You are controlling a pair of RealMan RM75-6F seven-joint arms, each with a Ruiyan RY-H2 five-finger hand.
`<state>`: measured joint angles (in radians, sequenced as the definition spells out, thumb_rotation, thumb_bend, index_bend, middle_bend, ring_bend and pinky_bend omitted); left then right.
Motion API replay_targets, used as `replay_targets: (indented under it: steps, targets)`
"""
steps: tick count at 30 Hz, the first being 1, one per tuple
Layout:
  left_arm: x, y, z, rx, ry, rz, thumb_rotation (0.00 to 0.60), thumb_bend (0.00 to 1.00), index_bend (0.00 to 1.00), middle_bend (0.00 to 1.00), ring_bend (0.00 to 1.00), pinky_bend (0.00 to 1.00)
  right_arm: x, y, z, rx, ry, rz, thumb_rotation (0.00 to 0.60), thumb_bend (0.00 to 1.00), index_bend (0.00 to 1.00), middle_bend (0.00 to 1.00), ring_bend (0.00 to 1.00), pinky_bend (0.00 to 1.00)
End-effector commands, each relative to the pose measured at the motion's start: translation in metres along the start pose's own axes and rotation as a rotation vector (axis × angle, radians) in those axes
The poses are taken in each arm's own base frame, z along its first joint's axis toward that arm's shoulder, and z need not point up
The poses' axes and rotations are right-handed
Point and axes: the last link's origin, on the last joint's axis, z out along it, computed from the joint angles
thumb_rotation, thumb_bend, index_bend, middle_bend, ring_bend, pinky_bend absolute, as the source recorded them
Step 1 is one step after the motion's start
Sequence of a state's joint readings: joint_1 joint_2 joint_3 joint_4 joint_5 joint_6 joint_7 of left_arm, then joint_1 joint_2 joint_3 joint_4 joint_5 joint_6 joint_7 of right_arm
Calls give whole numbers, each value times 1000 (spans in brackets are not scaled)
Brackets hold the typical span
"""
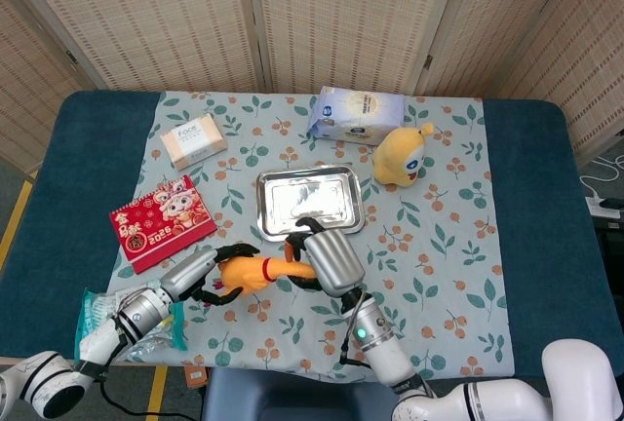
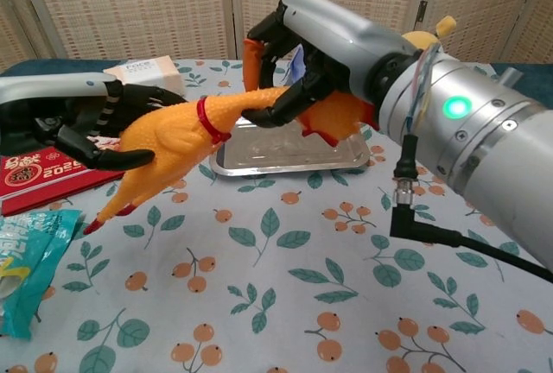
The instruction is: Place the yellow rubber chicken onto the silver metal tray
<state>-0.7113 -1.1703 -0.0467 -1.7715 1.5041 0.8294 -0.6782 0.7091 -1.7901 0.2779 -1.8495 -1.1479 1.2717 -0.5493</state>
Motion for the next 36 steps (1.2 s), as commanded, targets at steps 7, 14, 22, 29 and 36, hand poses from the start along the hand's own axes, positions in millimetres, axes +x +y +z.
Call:
replay_targets:
  steps: [7, 14, 22, 29, 36]
  targets:
    - [8, -1, -4, 18, -77, -23, 600, 341, 0, 0, 0, 11, 4, 1, 0, -1, 13, -3, 600, 438, 877, 600, 715, 1000]
    - [10, -4, -1, 3, -42, 16, 600, 345, 1, 1, 11, 133, 4, 0, 0, 1, 16, 3, 600, 438, 879, 602, 715, 1000]
    - [8, -5, 6, 25, 128, -34, 600, 544, 704, 705, 681, 795, 2, -1, -1, 8, 10, 5, 600, 438, 879, 606, 716, 1000]
    - [9, -3, 6, 37, 173, -23, 600, 686, 911, 922, 885, 989, 2, 0, -1, 3, 10, 2, 600, 438, 879, 606, 717, 1000]
    - [5, 1, 6, 35, 208, 23, 600, 720, 910, 959, 925, 1000, 3, -1, -2, 3, 7, -1, 600, 438, 879, 606, 716, 1000]
